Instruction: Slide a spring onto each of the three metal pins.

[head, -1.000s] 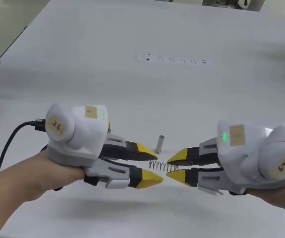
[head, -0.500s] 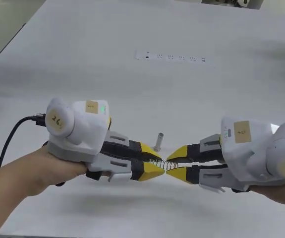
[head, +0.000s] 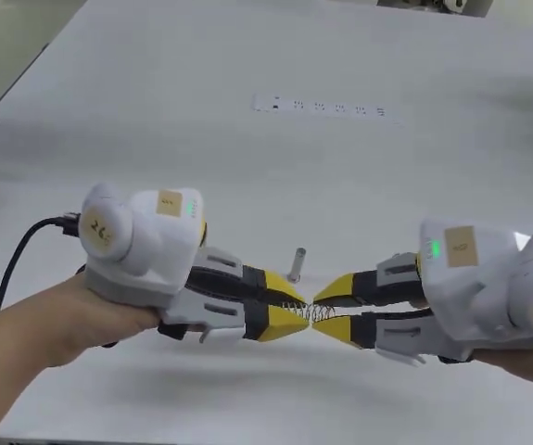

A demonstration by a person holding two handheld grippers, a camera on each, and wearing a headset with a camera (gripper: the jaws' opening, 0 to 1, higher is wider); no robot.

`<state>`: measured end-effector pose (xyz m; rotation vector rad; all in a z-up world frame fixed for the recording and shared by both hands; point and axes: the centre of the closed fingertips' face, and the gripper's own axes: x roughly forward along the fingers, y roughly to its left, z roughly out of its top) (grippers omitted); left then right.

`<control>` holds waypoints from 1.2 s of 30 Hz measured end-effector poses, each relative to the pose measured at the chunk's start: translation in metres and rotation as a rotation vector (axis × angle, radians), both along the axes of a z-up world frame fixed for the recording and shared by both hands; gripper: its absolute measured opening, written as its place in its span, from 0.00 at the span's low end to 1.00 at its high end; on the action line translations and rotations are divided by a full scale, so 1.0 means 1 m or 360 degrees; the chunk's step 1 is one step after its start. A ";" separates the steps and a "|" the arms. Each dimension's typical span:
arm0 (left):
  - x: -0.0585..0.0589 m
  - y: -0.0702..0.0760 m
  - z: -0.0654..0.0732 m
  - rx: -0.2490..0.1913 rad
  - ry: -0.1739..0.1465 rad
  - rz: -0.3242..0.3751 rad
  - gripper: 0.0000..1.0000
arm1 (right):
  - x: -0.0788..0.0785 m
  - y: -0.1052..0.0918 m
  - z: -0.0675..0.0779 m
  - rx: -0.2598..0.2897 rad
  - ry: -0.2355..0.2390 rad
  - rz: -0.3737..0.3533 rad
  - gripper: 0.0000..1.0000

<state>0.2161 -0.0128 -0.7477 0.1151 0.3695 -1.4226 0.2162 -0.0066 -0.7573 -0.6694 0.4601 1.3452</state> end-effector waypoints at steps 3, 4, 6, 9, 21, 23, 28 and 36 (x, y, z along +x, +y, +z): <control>0.000 0.000 0.001 -0.0005 -0.0002 0.0001 0.02 | 0.001 -0.002 0.000 0.0001 0.0000 -0.0004 0.11; 0.000 0.000 0.002 -0.0008 -0.0007 0.0001 0.02 | 0.001 -0.003 0.000 -0.0004 -0.0001 -0.0002 0.11; 0.000 0.000 0.002 -0.0008 -0.0006 0.0003 0.02 | -0.002 -0.004 -0.002 -0.0019 0.0019 0.0020 0.11; 0.001 0.001 0.003 -0.0006 -0.0002 0.0000 0.02 | -0.002 -0.004 -0.003 -0.0025 -0.0014 0.0035 0.10; 0.003 0.007 0.009 -0.0080 0.0039 0.0027 0.03 | 0.001 -0.001 0.011 0.0094 0.0062 0.0006 0.07; 0.004 0.007 0.010 -0.0102 0.0058 0.0033 0.03 | 0.001 -0.001 0.013 0.0099 0.0065 0.0015 0.07; 0.005 0.008 0.010 -0.0109 0.0058 0.0038 0.03 | 0.001 0.000 0.016 0.0086 0.0043 0.0051 0.06; 0.005 0.009 0.002 -0.0046 0.0038 0.0024 0.03 | -0.001 0.004 0.019 0.0023 -0.0009 0.0120 0.06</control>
